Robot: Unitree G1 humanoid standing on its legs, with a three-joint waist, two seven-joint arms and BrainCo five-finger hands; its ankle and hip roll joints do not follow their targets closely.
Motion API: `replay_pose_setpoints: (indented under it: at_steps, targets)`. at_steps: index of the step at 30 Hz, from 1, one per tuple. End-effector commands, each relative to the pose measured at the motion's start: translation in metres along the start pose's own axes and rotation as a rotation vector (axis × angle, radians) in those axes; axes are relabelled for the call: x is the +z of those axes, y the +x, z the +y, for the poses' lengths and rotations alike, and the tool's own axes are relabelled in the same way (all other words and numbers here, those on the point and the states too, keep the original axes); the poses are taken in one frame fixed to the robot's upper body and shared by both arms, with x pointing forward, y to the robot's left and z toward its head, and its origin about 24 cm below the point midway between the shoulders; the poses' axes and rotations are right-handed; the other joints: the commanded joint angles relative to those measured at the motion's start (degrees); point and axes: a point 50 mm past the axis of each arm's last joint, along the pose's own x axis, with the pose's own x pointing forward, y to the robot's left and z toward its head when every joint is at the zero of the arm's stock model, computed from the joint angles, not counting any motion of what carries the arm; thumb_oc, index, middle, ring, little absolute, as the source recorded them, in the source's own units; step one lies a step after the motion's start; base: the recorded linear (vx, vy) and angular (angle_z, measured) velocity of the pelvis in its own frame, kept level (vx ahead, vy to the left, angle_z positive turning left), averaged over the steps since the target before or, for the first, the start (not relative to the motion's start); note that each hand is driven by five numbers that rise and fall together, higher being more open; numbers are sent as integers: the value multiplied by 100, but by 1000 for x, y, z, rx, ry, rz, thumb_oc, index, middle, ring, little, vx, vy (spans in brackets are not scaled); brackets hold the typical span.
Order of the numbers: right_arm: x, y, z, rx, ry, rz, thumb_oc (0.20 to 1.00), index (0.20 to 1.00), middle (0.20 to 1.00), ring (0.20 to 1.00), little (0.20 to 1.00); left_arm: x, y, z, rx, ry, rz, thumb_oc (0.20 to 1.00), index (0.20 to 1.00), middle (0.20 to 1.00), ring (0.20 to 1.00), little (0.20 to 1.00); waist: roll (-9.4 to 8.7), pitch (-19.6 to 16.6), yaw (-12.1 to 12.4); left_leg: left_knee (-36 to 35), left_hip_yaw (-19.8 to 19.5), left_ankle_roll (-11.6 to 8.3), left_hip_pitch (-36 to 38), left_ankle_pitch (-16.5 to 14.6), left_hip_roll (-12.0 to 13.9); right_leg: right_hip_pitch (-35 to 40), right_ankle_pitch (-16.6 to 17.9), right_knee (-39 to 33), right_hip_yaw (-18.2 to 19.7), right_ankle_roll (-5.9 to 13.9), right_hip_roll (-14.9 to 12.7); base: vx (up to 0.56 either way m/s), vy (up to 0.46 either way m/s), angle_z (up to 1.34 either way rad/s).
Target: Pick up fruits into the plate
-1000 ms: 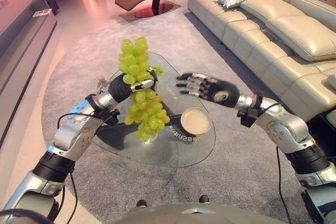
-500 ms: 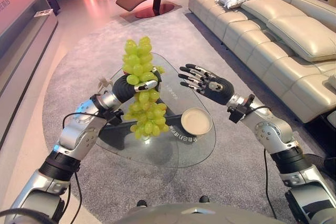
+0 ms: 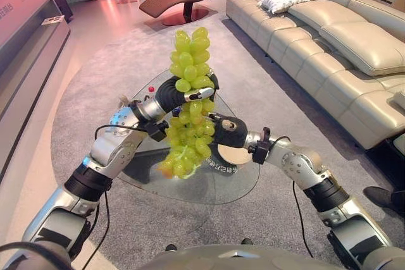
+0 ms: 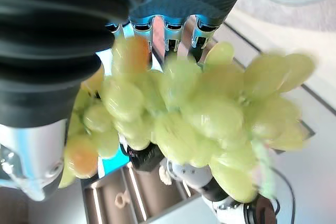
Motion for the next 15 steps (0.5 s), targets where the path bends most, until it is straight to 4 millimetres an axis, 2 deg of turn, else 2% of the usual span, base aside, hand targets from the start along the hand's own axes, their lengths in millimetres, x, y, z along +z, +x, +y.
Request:
replay_pose_setpoints:
  at_steps: [1,4,8,13,15]
  targets:
    - [29,33,37,249,-73,-60,1000,1000,1000,1000,1000,27,32,8,-8,81,-90,200,200,200,200,200,-157,-42,14,143,-117,34,114,-849,-19,319,-673,188,-92,112,-143,0,0,0]
    - [27,40,42,275,-77,-51,1000,1000,1000,1000,1000,19,35,6,6,54,-65,200,200,200,200,200,-159,-41,3,145,-110,42,128,-852,-24,320,-669,186,-56,114,-138,0,0,0]
    - [25,55,55,347,-72,-66,1000,1000,1000,1000,1000,-6,37,5,66,-13,9,200,200,200,200,200,-165,-28,-4,156,-81,58,161,-860,-28,330,-642,167,-15,122,-149,0,0,0]
    - [24,69,68,392,-50,-49,1000,1000,1000,1000,1000,-33,35,5,119,-9,98,200,200,200,200,200,-172,-14,14,194,-40,69,175,-873,-20,324,-628,170,-17,125,-165,-3,0,-7]
    - [22,72,68,399,-45,-34,1000,1000,1000,1000,1000,-38,34,6,134,5,118,200,200,200,200,200,-177,-18,12,197,-26,71,183,-871,-17,321,-630,179,-9,125,-166,2,3,-10]
